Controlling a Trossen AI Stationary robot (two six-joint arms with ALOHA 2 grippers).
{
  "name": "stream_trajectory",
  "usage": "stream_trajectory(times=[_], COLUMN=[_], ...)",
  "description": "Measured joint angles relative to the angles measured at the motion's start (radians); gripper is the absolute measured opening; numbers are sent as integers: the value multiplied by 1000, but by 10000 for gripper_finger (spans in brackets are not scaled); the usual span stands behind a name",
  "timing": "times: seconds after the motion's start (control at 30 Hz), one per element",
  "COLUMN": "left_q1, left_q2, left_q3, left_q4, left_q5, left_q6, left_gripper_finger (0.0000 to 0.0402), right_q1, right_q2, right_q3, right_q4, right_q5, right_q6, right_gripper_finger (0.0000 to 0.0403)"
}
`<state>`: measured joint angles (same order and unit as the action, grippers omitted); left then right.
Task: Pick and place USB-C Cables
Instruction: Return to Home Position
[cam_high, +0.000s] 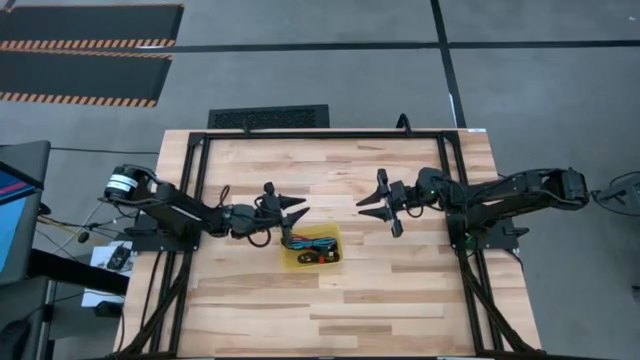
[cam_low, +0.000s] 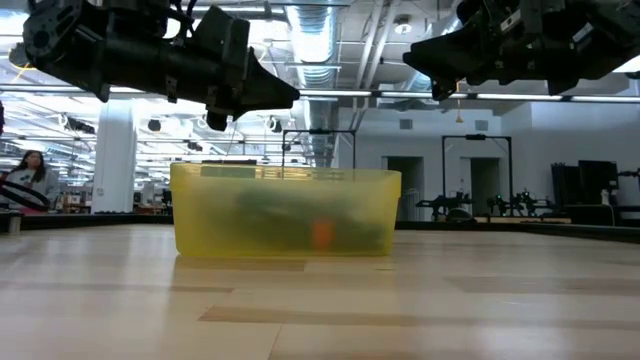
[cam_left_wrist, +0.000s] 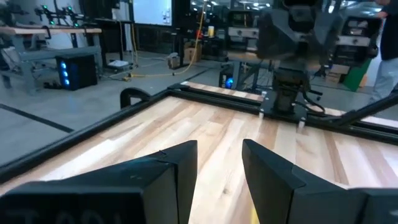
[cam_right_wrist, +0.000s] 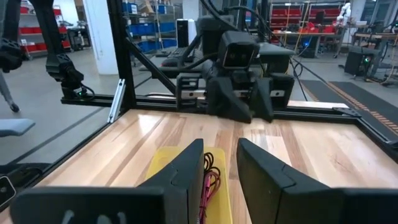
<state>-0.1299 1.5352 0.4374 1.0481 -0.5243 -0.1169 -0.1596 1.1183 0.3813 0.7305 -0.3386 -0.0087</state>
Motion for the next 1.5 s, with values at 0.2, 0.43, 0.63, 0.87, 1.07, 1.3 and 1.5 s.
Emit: stream_trajectory(times=[0.2, 0.43, 0.63, 0.87, 1.07, 1.3, 1.5], left_q1=[65, 148, 178, 193, 192, 192, 192], left_q2=[-67, -130, -94, -76, -76, -138, -169], left_q3=[0, 0, 0, 1, 1, 1, 1], left_q4=[-44, -133, -146, -138, -122, -128, -165], left_q5=[53, 131, 163, 163, 164, 163, 163], left_q6=[45, 33, 18, 22, 55, 98, 90], left_gripper_finger=[116, 116, 116, 116, 116, 116, 116], right_q1=[-11, -53, -59, -59, -59, -59, -59], right_q2=[0, 0, 0, 0, 0, 0, 0], right_q3=[0, 0, 0, 0, 0, 0, 0], right_q4=[-8, -67, -101, -97, -97, -98, -102], right_q5=[-2, -1, -1, -1, -1, -1, -1], right_q6=[-24, -13, -22, -35, -43, -43, -44], right_gripper_finger=[121, 121, 121, 121, 121, 121, 121])
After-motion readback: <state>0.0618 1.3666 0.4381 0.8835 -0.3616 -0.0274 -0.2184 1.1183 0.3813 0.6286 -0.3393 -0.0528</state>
